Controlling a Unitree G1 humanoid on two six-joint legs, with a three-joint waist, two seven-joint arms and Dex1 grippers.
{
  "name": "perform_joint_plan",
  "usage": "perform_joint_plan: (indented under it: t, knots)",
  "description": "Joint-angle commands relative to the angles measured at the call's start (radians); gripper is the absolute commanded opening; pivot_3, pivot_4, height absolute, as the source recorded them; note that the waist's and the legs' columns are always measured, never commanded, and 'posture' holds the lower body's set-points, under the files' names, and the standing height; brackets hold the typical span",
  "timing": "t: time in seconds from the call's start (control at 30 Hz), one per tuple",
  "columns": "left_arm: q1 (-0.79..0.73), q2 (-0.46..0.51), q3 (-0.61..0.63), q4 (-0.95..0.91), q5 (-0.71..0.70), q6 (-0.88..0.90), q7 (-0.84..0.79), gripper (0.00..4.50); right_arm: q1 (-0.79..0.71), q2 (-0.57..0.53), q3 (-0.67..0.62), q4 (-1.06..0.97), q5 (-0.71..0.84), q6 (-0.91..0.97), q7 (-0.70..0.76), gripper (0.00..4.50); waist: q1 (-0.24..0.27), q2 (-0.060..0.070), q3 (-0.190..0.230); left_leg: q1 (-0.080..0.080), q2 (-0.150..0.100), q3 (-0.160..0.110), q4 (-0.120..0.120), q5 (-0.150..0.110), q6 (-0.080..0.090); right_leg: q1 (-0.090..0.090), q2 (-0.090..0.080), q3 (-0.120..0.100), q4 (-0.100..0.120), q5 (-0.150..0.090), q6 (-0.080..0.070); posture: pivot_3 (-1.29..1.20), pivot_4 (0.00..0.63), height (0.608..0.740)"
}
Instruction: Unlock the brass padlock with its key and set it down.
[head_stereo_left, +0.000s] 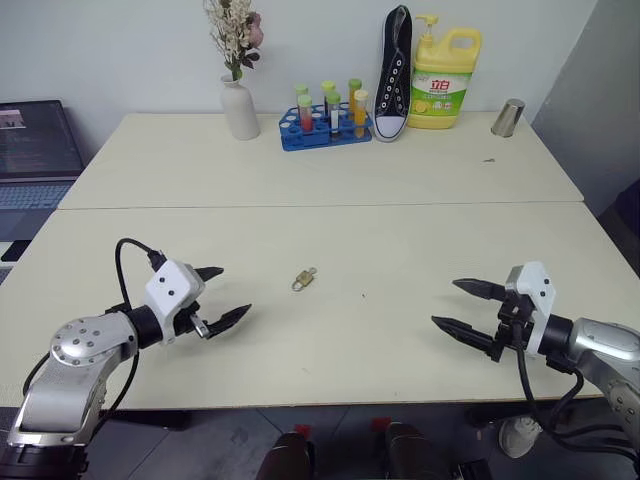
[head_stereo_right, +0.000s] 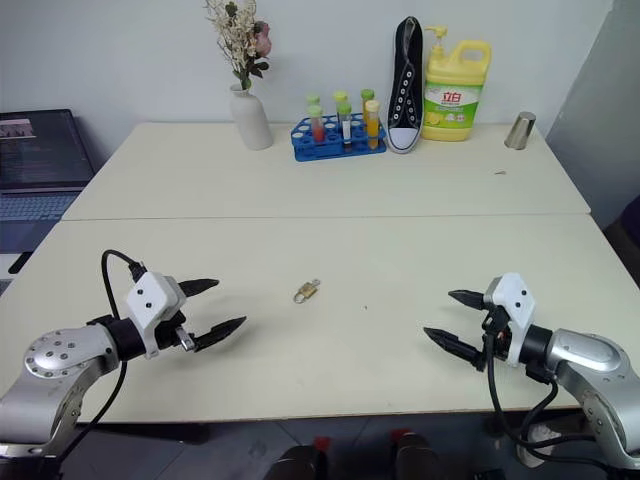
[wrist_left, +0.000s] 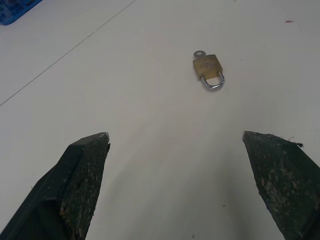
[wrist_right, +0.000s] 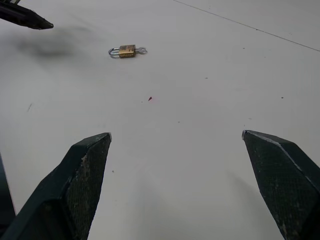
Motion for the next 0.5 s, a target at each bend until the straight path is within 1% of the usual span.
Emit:
perform_joint_plan:
  t: [0.03, 0.17, 0.23, 0.33, 0.43, 0.5]
  knots:
    - [0.013, 0.005, 0.017, -0.057, -0.033, 0.013, -0.019, 4.50, -0.009, -0.017, -0.007, -0.015, 0.000, -0.020, 0.030, 4.41, 0.000, 0.000, 0.000, 0.000, 0.000, 0.000, 0.000, 0.000, 0.000, 0.000, 0.000, 0.000, 0.000, 0.000, 0.000, 0.00, 0.150, 0.740]
    - [0.021, 0.012, 0.014, -0.070, 0.004, 0.017, 0.004, 4.50, -0.011, -0.020, 0.001, -0.003, -0.015, -0.030, 0.043, 4.41, 0.000, 0.000, 0.000, 0.000, 0.000, 0.000, 0.000, 0.000, 0.000, 0.000, 0.000, 0.000, 0.000, 0.000, 0.000, 0.00, 0.150, 0.740]
    - [0.013, -0.007, 0.024, -0.067, -0.010, -0.019, -0.001, 4.50, -0.011, -0.019, 0.004, -0.001, -0.019, -0.034, 0.047, 4.41, 0.000, 0.000, 0.000, 0.000, 0.000, 0.000, 0.000, 0.000, 0.000, 0.000, 0.000, 0.000, 0.000, 0.000, 0.000, 0.00, 0.150, 0.740]
    - [0.018, 0.002, 0.021, -0.067, -0.048, -0.023, -0.058, 4.50, -0.011, -0.016, 0.012, -0.002, -0.024, -0.035, 0.051, 4.41, 0.000, 0.000, 0.000, 0.000, 0.000, 0.000, 0.000, 0.000, 0.000, 0.000, 0.000, 0.000, 0.000, 0.000, 0.000, 0.00, 0.150, 0.740]
    - [0.016, -0.006, 0.028, -0.063, -0.049, -0.053, -0.070, 4.50, -0.010, -0.013, 0.012, -0.003, -0.027, -0.038, 0.053, 4.41, 0.000, 0.000, 0.000, 0.000, 0.000, 0.000, 0.000, 0.000, 0.000, 0.000, 0.000, 0.000, 0.000, 0.000, 0.000, 0.00, 0.150, 0.740]
    - [-0.005, -0.028, 0.051, -0.058, -0.092, -0.013, -0.048, 4.50, -0.012, -0.008, 0.017, 0.002, -0.055, -0.057, 0.042, 4.41, 0.001, 0.000, 0.000, 0.000, 0.000, 0.000, 0.000, 0.000, 0.000, 0.000, 0.000, 0.000, 0.000, 0.000, 0.000, 0.00, 0.150, 0.740]
